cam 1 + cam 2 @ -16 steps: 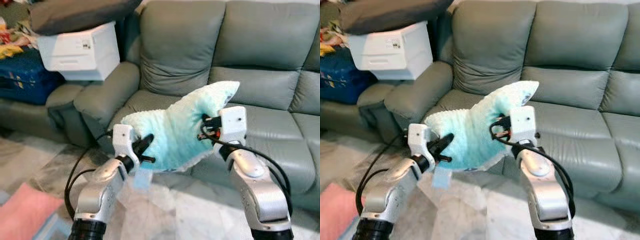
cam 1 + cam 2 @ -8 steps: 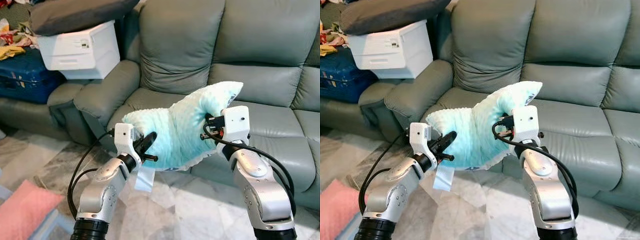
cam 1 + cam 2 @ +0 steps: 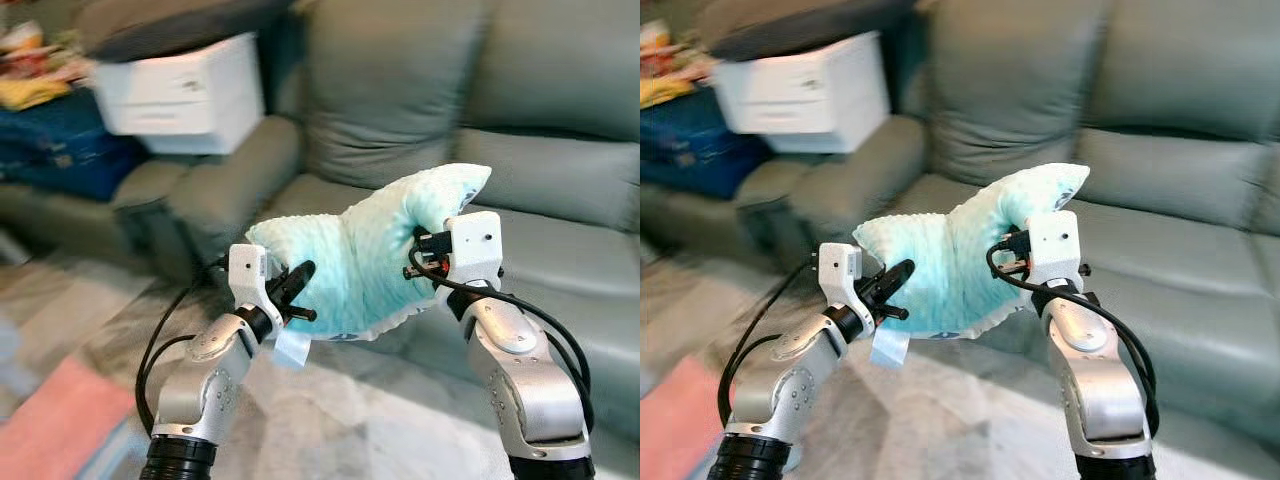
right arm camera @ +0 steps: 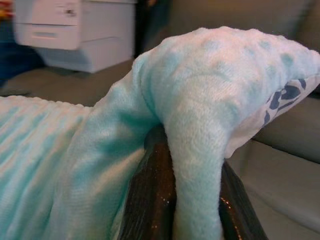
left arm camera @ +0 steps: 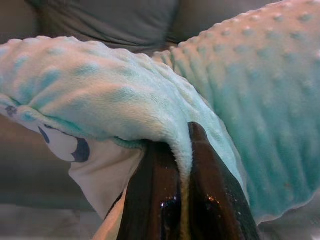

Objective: Move the pillow to the sofa

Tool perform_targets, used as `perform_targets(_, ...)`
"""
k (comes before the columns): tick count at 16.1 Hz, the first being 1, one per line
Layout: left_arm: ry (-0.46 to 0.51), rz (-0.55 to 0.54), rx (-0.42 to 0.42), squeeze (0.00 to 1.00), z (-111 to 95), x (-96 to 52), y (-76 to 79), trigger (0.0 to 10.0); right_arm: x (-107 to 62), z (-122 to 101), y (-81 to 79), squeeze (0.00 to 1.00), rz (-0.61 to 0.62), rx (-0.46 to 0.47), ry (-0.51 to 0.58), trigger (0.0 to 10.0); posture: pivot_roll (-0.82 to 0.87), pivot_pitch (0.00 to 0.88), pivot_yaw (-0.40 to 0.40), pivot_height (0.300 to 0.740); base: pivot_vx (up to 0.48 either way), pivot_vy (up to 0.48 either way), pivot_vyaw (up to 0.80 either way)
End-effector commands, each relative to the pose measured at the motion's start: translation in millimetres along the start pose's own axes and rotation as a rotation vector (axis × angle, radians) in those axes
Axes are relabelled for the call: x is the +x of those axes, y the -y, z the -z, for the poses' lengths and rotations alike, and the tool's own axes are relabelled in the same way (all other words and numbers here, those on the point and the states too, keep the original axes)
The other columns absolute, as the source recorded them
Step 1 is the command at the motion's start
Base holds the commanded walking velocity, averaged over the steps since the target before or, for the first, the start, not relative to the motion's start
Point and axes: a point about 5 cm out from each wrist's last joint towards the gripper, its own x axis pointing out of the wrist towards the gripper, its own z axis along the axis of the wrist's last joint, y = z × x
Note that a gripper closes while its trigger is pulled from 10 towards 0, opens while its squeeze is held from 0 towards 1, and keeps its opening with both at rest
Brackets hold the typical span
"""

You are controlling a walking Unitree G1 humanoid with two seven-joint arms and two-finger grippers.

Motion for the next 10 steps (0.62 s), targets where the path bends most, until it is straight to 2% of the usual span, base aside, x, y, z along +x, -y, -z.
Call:
perform_targets(1, 0.037, 0.025, 0.014, 0.00, -8.8, 0.9, 2.5, 10.0, 0.8, -8.1, -5.5, 0.00, -0.023, 0.003, 0.038, 10.0, -0.17, 0.000, 0.072, 0.740, 0.382, 0.289, 0.00)
perform_targets(10, 0.025, 0.045, 0.040, 0.00, -8.1, 2.6, 4.0, 10.0, 2.1, -8.5, -5.4, 0.00, -0.016, 0.001, 0.044, 10.0, -0.17, 0.000, 0.079, 0.740, 0.385, 0.285, 0.00)
